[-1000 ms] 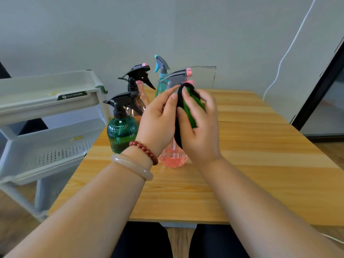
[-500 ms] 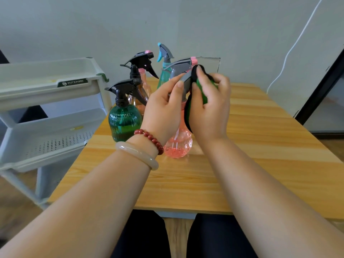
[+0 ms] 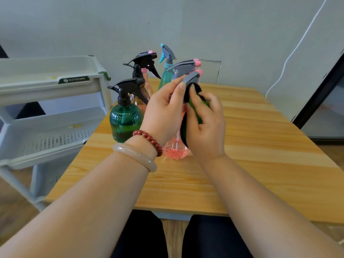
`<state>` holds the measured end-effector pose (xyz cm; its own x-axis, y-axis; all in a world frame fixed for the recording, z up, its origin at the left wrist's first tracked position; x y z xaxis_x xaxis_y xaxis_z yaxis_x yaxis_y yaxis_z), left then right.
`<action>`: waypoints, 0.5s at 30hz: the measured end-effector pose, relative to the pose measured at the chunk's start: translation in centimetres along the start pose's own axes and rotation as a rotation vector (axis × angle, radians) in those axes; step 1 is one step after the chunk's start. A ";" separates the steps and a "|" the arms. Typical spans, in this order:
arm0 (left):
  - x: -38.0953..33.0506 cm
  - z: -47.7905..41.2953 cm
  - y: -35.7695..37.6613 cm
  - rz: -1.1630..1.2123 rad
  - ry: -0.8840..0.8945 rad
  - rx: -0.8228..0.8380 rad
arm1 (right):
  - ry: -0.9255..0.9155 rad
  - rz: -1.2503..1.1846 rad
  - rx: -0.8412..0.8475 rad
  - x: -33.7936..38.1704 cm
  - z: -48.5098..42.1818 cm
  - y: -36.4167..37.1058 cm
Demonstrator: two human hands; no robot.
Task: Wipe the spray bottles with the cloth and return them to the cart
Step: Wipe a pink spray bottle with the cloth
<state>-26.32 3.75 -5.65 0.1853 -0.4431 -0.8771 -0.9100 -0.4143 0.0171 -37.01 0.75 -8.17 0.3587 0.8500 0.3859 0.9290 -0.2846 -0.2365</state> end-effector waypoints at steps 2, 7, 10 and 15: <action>-0.1 0.0 0.4 0.002 -0.003 0.004 | 0.043 0.054 -0.061 -0.9 -1.1 -0.3; -0.2 0.0 -0.2 0.001 0.005 -0.009 | 0.078 -0.032 -0.038 0.4 -0.2 0.8; -0.2 0.2 -0.2 0.003 -0.003 0.010 | 0.028 -0.034 0.015 0.1 0.0 0.1; -0.2 0.1 0.1 -0.003 -0.025 0.004 | 0.103 -0.035 -0.040 -0.6 -1.7 -0.2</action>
<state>-26.48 3.86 -5.46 0.1793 -0.4220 -0.8887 -0.9109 -0.4125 0.0121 -37.28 -0.43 -6.84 0.3310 0.8106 0.4831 0.9435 -0.2745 -0.1859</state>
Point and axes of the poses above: each hand's wrist, its own z-axis away from the middle knuckle, its own y-axis out of the palm, x = y × z, the point moved 6 cm from there along -z, towards the middle knuckle, and after that the axes turned 4 degrees about z, right-handed, at the moved point
